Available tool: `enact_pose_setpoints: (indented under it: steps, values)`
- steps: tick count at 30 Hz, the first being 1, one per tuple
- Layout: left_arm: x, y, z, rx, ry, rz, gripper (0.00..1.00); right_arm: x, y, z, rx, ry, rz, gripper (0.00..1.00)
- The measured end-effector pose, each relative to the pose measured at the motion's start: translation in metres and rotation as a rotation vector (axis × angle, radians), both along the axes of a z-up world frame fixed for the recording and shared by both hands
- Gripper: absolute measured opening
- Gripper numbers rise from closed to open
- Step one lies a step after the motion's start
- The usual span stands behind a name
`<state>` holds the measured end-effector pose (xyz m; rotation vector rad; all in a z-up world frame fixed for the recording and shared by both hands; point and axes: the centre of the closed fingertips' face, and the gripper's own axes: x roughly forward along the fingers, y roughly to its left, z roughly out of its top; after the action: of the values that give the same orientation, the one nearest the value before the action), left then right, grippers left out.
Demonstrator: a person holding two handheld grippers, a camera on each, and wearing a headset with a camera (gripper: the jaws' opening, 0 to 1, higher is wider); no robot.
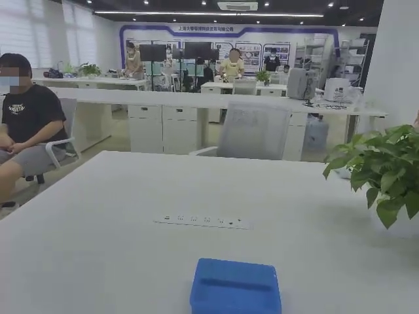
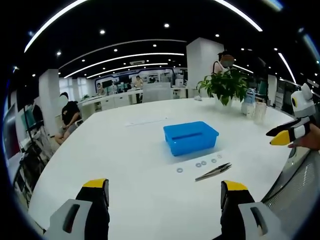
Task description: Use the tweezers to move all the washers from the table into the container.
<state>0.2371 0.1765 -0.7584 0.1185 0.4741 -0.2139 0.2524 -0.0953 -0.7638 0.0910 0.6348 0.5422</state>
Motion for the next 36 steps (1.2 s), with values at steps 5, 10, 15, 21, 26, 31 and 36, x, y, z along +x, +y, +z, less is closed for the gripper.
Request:
enact_pose_setpoints:
  steps: [5,10,15,21,26,31,36]
  values:
    - [-0.0008,-0.0014,-0.0022,0.007,0.012,-0.006,0.94,-0.0016,0.002,-0.0002,-0.001,0.004,0.009,0.86]
    - [-0.0006,-0.0012,-0.0011,0.008,0.006,-0.004,0.94,-0.0022,0.0024,-0.0006,-0.005,0.006,0.012,0.85]
    - [-0.0001,0.0002,0.0002,0.001,0.0,0.005,0.94,-0.002,0.0017,-0.0002,-0.005,0.003,0.009,0.85]
    - [-0.0001,0.0018,0.0007,-0.002,0.0,0.014,0.94,-0.0027,0.0031,-0.0009,-0.01,0.003,0.021,0.85]
    - [-0.0001,0.0026,0.0015,0.007,-0.005,0.015,0.94,-0.0029,0.0031,-0.0004,-0.009,0.002,0.018,0.85]
    - [-0.0005,0.0023,-0.0006,0.012,0.006,0.013,0.94,-0.0033,0.0037,0.0003,-0.012,-0.001,0.02,0.85]
    - [-0.0008,0.0018,-0.0015,0.014,0.01,0.009,0.94,-0.0032,0.0033,0.0004,-0.014,-0.003,0.019,0.85]
